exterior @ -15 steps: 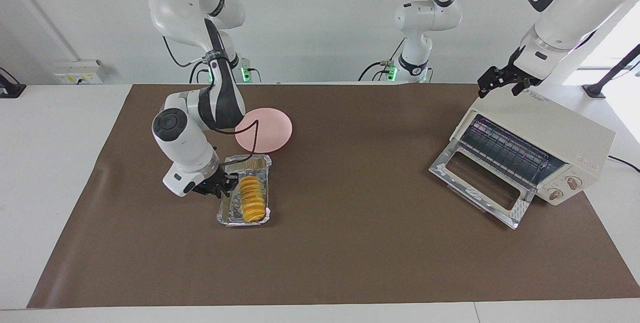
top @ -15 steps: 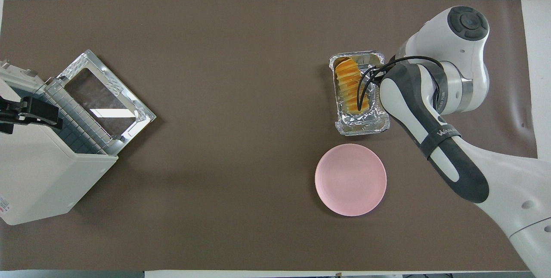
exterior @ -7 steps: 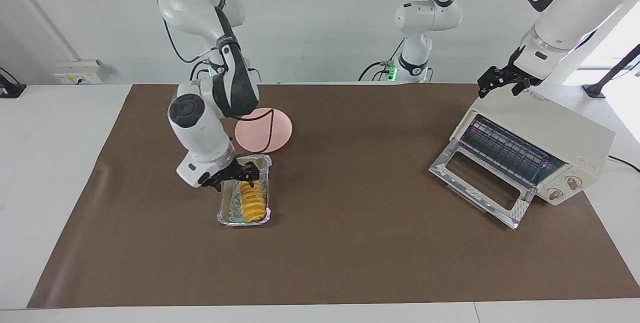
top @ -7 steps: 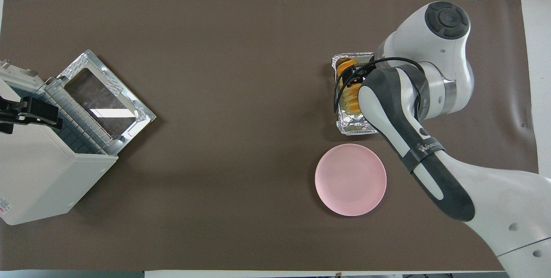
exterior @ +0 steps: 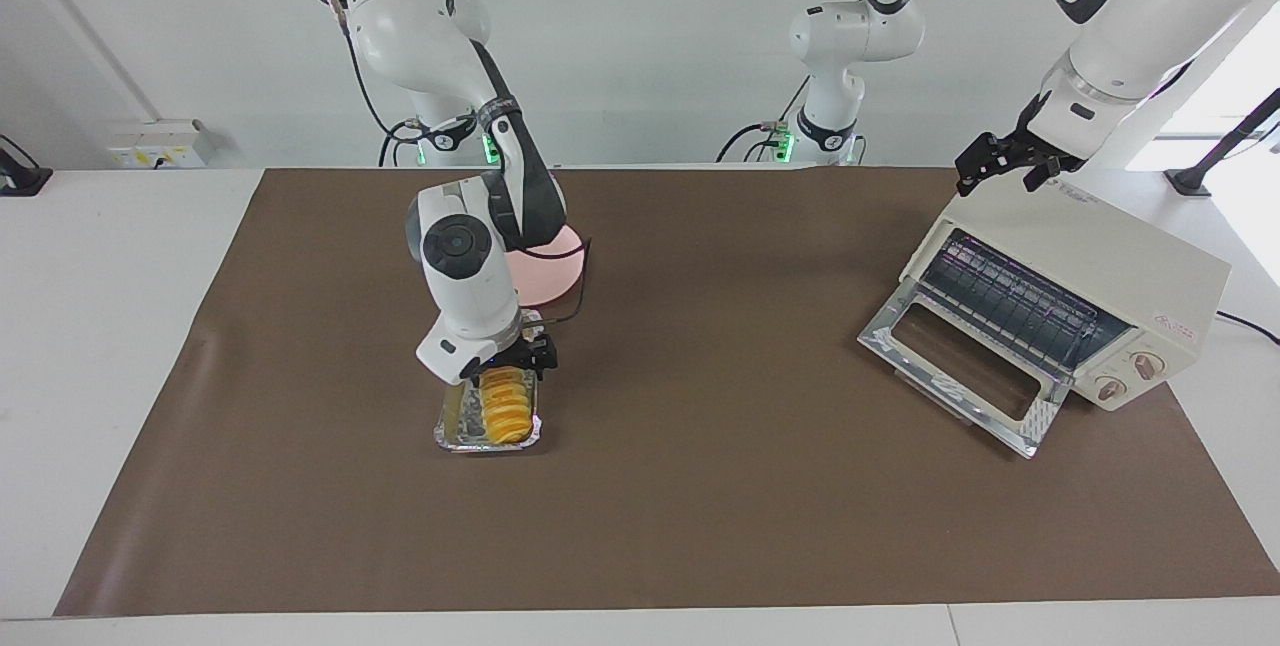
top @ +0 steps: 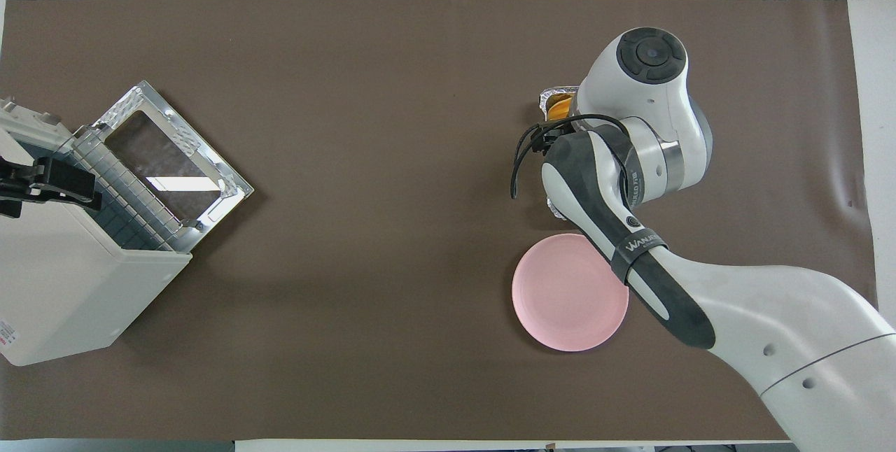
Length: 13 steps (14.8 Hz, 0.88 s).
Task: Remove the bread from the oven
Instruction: 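Grasp the bread rolls in the foil tray with the right gripper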
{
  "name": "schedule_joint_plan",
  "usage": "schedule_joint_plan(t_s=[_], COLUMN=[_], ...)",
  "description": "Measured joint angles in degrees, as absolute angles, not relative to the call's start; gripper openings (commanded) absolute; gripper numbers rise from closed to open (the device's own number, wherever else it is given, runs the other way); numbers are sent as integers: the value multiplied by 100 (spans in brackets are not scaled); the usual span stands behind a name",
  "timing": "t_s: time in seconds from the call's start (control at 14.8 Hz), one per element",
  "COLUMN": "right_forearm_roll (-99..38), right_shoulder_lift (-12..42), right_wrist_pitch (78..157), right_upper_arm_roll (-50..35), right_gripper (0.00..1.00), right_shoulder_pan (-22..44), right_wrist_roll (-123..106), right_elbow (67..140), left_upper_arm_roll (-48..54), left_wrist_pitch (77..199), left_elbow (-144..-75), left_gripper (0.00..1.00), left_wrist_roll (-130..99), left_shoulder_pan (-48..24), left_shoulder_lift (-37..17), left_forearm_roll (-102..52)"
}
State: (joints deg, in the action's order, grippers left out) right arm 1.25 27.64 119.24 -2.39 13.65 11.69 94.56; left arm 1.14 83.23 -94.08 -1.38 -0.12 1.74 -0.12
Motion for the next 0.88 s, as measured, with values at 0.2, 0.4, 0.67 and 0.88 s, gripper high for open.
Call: schedule_joint_plan(t_s=[0.2, 0.4, 0.67, 0.88], right_forearm_roll=[129, 132, 264, 340], right_shoulder_lift=[2763, 2763, 2816, 2837], right_wrist_pitch=[11861, 11822, 11972, 12048], right_upper_arm_roll=[-236, -237, -241, -242], right_gripper=[100, 100, 100, 83], right_shoulder_pan=[1297, 1275, 1295, 1297], right_wrist_roll=[1168, 1167, 1161, 1160], right_elbow=[9349, 9313, 9508, 9615], left_upper_arm_roll=[114, 114, 114, 114], left_wrist_pitch=[8323, 8323, 8323, 8323], left_elbow=[-9408, -9408, -9408, -9408], left_gripper=[100, 100, 100, 100], left_wrist_roll=[-138, -138, -138, -138], left_shoulder_pan=[-12, -12, -12, -12], left_shoulder_lift=[174, 174, 174, 174], left_forearm_roll=[-12, -12, -11, -11])
